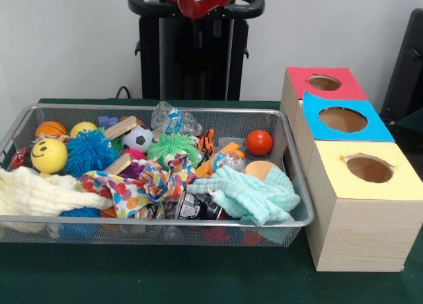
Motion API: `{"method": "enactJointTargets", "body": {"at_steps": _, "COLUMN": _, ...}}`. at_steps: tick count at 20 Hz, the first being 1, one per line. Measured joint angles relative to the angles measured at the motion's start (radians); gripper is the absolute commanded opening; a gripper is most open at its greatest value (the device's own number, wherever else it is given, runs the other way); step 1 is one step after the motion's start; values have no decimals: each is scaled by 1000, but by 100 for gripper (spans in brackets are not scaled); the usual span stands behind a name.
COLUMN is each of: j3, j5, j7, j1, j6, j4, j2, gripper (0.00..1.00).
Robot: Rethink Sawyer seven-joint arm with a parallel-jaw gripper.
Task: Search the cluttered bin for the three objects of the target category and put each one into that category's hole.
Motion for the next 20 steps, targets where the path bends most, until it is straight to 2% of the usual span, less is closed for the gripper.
{"method": "enactJointTargets", "body": {"at_steps": 9, "j3": -21, "j5": 40, "j7": 0, "j1": 59, "j6": 127, "j4": -102, "j2": 26, "gripper": 100}}
{"method": "enactJointTargets", "body": {"at_steps": 20, "j3": -36, "j5": 69, "j7": 0, "j1": 102, "j6": 232, "j4": -211, "j2": 53, "gripper": 100}}
